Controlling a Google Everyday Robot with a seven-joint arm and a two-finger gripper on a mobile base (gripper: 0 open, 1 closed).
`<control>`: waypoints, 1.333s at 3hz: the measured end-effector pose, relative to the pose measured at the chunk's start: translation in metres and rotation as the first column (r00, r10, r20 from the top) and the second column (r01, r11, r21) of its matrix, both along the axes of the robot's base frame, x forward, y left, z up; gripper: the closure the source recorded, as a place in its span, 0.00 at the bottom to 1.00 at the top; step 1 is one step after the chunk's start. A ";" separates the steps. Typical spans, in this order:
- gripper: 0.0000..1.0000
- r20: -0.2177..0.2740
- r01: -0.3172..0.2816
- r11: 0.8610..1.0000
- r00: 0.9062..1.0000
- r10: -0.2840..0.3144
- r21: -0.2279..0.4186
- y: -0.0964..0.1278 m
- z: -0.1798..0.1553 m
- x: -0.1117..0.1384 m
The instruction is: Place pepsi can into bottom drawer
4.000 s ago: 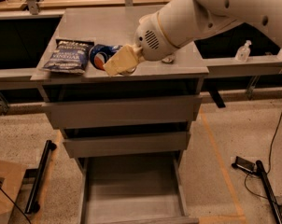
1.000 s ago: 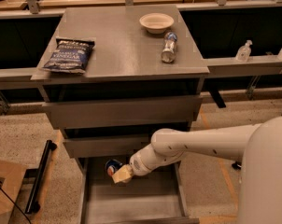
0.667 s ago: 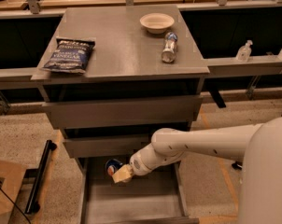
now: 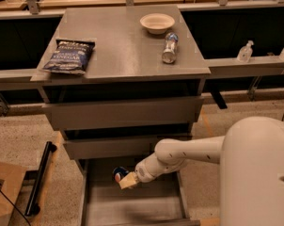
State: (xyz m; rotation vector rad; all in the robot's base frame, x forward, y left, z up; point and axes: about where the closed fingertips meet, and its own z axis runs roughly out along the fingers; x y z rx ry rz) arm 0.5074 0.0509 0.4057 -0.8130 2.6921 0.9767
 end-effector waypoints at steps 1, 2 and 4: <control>1.00 -0.022 0.052 0.998 0.998 -0.051 0.030 -0.009 -0.063 0.005; 1.00 -0.060 0.119 0.990 0.992 -0.115 0.079 -0.016 -0.125 0.010; 1.00 -0.159 0.258 0.951 0.960 -0.232 0.172 -0.022 -0.223 0.005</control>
Offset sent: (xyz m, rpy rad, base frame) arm 0.0133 -0.0284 -0.2211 0.1566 0.1223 -0.2170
